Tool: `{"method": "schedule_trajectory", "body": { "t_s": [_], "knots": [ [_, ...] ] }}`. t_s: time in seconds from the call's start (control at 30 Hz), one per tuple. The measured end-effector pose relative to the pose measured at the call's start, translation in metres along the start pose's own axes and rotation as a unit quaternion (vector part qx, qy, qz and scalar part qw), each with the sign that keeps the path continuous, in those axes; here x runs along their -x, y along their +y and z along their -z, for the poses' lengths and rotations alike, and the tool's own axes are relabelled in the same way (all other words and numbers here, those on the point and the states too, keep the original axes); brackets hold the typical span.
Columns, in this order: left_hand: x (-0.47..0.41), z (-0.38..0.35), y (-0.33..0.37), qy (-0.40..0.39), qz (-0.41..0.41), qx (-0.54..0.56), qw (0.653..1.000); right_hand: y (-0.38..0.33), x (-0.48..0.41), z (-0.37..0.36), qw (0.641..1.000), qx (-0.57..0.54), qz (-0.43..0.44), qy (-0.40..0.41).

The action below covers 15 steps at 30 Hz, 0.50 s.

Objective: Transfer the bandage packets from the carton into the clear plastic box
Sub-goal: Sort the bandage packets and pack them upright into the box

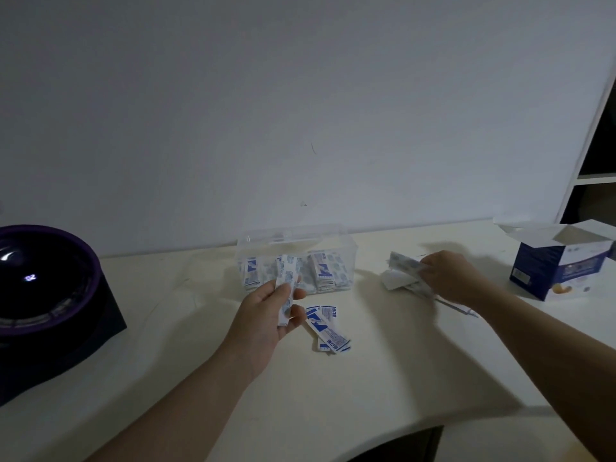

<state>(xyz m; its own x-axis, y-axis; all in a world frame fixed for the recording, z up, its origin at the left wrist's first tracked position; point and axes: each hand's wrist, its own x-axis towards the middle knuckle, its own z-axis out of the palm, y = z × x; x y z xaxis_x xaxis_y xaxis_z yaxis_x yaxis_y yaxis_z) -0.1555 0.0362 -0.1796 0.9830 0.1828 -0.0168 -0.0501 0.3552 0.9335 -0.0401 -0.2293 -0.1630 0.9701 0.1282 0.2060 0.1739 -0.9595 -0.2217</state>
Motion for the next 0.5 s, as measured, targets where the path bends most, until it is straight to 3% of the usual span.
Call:
{"method": "schedule_trajectory", "body": {
  "t_s": [0.07,0.13,0.27,0.33,0.4,0.5],
  "knots": [
    [-0.003,0.002,0.002,-0.002,0.009,0.026,1.000,-0.009,0.013,0.009,0.993,-0.114,-0.006,0.033],
    [-0.005,0.002,0.003,-0.006,0.024,0.056,0.998,-0.029,0.031,0.018,0.954,-0.299,-0.010,0.009],
    [0.000,-0.005,0.001,-0.034,0.080,0.117,0.989,-0.071,0.057,0.011,0.792,-0.591,-0.039,-0.149],
    [0.003,-0.009,0.000,-0.050,0.101,0.131,0.985,-0.090,0.066,0.002,0.725,-0.657,-0.062,-0.196],
    [0.008,-0.012,0.001,-0.068,0.101,0.128,0.984,-0.107,0.074,-0.008,0.683,-0.694,-0.074,-0.218],
    [0.011,-0.013,-0.003,-0.083,0.055,0.105,0.989,-0.129,0.084,-0.023,0.669,-0.706,-0.059,-0.226]
  ]
}}
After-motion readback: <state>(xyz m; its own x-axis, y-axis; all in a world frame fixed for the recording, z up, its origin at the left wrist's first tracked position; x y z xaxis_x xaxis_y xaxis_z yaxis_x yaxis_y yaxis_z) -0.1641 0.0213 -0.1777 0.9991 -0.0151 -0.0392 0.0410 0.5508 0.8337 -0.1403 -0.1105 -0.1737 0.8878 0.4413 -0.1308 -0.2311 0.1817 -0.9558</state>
